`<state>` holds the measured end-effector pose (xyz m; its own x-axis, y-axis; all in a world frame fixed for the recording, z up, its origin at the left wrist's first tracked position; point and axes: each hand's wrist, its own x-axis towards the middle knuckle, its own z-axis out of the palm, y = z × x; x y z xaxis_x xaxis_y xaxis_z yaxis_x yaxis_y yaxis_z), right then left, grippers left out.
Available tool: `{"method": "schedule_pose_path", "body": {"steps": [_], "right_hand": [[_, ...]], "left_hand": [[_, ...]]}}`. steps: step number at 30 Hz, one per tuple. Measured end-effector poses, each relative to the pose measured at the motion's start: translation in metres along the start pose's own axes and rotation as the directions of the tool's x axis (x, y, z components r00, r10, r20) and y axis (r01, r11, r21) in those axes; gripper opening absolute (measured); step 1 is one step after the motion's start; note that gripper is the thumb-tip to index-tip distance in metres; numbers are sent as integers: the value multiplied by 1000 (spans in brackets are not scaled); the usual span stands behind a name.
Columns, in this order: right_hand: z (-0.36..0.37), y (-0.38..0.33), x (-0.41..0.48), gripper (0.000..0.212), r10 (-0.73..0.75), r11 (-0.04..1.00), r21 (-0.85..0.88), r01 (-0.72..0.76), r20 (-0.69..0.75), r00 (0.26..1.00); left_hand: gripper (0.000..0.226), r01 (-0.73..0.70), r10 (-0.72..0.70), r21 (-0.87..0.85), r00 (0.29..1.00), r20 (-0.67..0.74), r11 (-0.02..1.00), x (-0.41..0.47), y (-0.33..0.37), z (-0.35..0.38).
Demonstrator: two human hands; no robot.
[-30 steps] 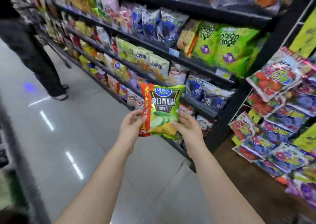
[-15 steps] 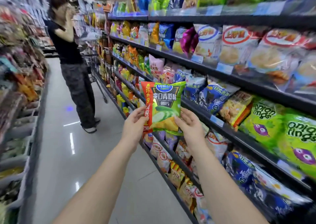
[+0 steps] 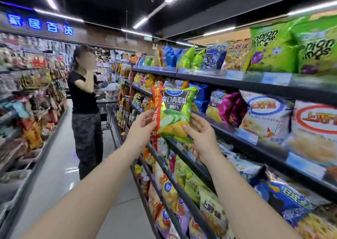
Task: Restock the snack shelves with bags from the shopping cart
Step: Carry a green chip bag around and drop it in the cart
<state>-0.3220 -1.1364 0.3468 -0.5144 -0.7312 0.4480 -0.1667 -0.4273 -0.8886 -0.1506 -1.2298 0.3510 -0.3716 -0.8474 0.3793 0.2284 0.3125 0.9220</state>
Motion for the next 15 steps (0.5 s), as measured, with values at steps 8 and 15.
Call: {"method": "schedule_pose_path", "body": {"steps": [8, 15], "right_hand": [[79, 17, 138, 47, -169, 986, -11, 169, -102, 980], [124, 37, 261, 44, -261, 959, -160, 235, -168, 951]], "left_hand": [[33, -117, 118, -14, 989, 93, 993, 163, -6, -47], [29, -200, 194, 8, 961, 198, 980, 316, -10, -73]]}}
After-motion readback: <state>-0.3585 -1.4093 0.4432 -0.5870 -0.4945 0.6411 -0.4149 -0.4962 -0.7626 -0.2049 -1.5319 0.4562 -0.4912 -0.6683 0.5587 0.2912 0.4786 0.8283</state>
